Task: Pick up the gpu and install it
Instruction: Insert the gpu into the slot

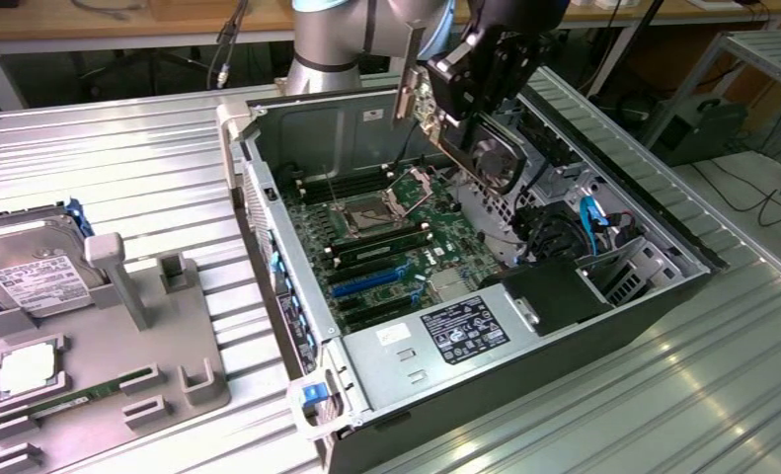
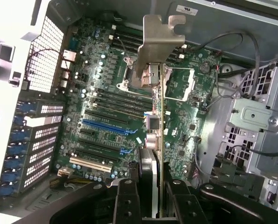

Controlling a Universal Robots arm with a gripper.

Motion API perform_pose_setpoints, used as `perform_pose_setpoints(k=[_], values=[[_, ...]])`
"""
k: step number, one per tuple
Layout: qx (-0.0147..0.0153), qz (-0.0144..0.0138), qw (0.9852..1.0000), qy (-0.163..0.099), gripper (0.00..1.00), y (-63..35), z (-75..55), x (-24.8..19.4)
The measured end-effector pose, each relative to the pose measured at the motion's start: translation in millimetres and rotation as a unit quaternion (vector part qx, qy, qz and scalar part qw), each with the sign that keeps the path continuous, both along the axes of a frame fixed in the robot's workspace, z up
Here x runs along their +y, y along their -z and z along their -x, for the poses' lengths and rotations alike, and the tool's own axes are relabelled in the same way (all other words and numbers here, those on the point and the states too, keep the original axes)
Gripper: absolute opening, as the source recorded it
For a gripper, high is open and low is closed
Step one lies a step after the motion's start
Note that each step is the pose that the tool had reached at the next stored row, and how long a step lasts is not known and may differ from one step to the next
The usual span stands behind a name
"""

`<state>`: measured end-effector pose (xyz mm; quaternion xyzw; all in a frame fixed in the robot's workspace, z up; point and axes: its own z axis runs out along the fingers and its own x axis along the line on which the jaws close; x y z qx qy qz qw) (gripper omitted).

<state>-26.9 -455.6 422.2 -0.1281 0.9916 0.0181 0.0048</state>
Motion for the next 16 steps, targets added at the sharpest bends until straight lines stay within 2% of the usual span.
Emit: perform_pose_setpoints(k=[16], values=[[0.0, -0.0019, 0.9995, -0.032, 0.28, 0.0, 0.0, -0.5]])
